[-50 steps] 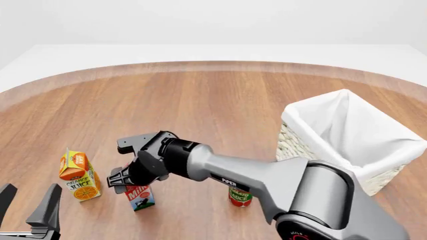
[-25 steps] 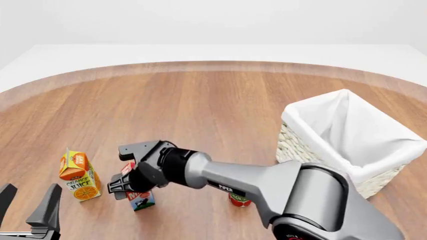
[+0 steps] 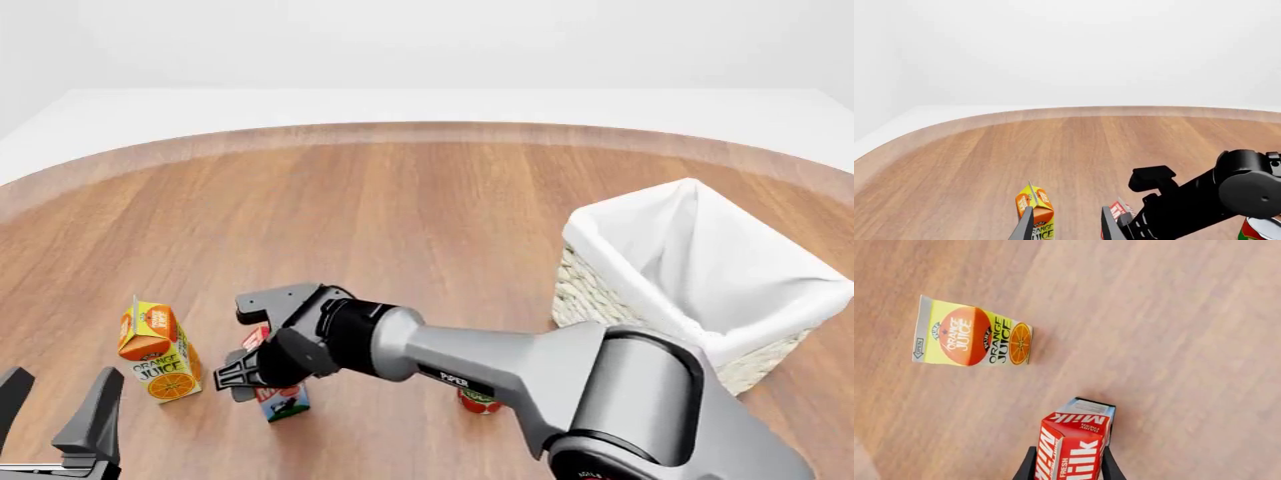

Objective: Pick the milk and place it in the basket.

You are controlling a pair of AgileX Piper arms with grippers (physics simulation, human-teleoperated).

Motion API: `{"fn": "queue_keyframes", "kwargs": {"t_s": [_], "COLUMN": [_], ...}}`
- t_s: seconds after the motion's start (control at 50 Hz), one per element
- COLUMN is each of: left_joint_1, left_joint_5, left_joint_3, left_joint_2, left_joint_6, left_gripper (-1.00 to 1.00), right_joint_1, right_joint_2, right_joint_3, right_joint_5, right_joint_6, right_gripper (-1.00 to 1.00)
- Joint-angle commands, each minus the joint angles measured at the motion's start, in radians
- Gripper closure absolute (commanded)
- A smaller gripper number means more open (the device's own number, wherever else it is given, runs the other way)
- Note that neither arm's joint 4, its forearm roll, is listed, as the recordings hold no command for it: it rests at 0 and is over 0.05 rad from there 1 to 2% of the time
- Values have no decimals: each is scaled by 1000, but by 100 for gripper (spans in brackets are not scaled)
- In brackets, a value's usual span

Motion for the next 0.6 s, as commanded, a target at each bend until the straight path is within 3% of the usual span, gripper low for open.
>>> {"fn": "queue_keyframes", "kwargs": {"t_s": [0.02,0.6], "left_joint_1": [0,0], "left_joint_5": [0,0], "left_joint_3": [0,0], "left_joint_2": [0,0], "left_joint_6": [0,0], "left_gripper": [-100,-100], "right_joint_1": [3,-57], "right_joint_2": [-27,-254], "right_joint_3": [31,73], "right_joint_5": [12,60], "right_joint_6": [-5,-71], "right_gripper": [100,100]}}
